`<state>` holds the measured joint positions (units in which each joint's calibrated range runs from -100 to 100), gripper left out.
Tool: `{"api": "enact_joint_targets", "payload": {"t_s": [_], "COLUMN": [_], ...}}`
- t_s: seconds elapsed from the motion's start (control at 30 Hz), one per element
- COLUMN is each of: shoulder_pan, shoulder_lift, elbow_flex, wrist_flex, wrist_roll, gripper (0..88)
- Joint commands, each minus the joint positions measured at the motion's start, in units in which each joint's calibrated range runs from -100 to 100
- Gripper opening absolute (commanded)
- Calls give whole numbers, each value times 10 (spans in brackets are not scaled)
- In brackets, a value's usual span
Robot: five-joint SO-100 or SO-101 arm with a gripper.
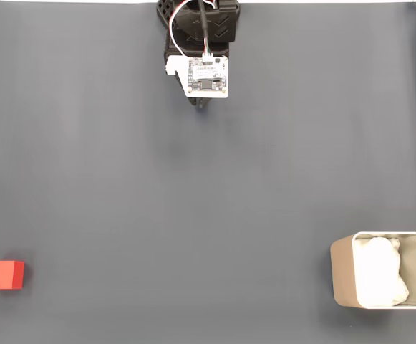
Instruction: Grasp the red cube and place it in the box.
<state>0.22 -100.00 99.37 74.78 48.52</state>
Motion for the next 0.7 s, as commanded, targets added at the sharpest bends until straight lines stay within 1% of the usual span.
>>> {"api": "enact_joint_targets", "payload": {"t_s": [0.0, 0.67], "shoulder_pan": [3, -1], "shoulder_lift": [0, 0], "elbow_flex": [5, 5], "wrist_flex": [10, 11], "wrist_roll": [3, 8], "gripper": [1, 0]}}
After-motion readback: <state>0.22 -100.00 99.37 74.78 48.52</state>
